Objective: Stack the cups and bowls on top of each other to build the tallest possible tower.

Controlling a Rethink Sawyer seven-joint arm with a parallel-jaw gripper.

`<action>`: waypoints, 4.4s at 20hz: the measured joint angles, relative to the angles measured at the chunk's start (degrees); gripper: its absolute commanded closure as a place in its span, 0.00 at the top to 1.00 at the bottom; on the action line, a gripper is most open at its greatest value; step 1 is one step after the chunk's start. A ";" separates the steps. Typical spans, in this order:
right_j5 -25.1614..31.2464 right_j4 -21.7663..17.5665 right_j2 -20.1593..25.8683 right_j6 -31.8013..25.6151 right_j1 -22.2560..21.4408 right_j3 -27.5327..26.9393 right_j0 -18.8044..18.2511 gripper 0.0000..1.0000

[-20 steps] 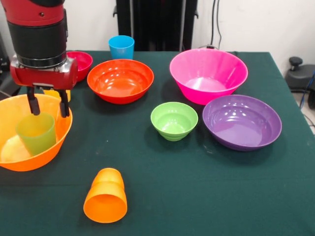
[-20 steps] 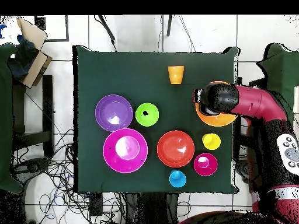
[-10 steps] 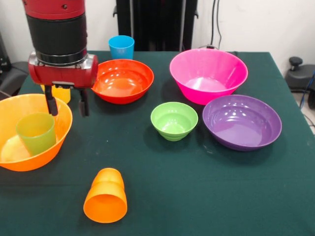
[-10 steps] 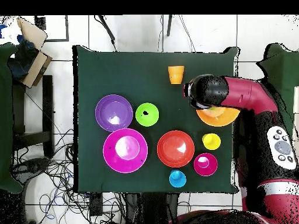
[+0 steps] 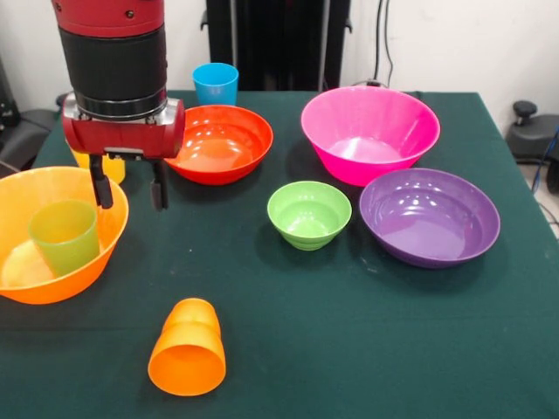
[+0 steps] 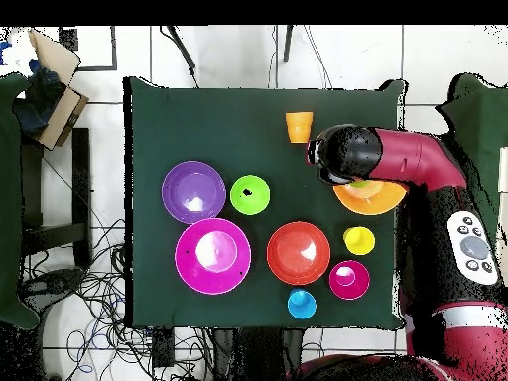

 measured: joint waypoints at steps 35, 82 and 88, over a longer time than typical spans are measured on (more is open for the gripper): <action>-13.44 -3.22 -10.55 0.00 -0.84 13.50 1.63 1.00; -34.25 -2.22 -22.58 0.00 6.87 10.02 8.01 0.00; -31.69 0.83 -22.54 0.00 6.45 9.93 8.68 0.00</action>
